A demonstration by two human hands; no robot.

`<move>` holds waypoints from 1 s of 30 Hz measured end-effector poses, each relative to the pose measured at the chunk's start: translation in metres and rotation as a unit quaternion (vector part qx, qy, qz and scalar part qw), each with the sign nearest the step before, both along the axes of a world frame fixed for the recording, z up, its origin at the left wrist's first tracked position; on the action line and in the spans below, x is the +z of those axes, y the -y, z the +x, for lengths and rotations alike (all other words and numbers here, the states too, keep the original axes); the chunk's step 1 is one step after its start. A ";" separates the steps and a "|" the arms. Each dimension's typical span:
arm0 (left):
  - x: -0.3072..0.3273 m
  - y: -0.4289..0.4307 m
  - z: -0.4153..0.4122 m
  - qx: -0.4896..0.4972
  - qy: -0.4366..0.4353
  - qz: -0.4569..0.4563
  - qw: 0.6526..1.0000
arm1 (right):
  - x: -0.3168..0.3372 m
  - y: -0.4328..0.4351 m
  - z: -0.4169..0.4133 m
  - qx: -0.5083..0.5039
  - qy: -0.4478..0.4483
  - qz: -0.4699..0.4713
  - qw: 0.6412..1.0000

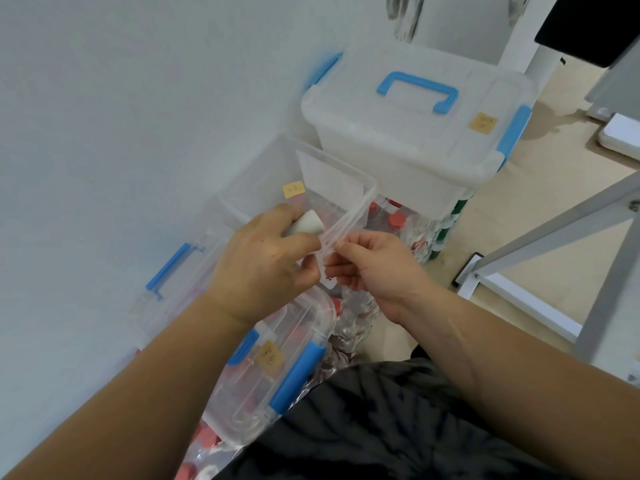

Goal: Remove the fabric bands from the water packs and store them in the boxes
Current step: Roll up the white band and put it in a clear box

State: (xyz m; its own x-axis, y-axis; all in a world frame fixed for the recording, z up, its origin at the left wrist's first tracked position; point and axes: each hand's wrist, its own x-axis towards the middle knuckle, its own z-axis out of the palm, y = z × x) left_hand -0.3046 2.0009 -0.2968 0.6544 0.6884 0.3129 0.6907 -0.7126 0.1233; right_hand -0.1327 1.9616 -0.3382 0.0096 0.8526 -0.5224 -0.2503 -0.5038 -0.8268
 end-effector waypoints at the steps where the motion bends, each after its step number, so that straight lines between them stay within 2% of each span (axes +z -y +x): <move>1: 0.002 0.000 0.000 0.006 0.002 0.007 1.000 | 0.000 0.000 0.000 0.001 0.002 -0.001 1.000; 5: 0.007 0.000 0.000 0.046 0.012 0.012 0.999 | 0.000 0.000 -0.001 0.001 0.008 -0.008 1.000; 9: 0.009 0.004 -0.003 0.098 0.027 -0.029 0.994 | 0.002 -0.002 0.000 -0.001 -0.010 -0.022 1.000; 14: -0.002 0.009 -0.011 0.065 0.044 -0.051 0.996 | 0.006 -0.005 0.001 -0.003 -0.056 -0.055 0.997; 30: 0.020 0.005 -0.011 0.105 0.128 0.014 0.986 | 0.002 -0.005 -0.013 0.006 0.019 -0.054 0.998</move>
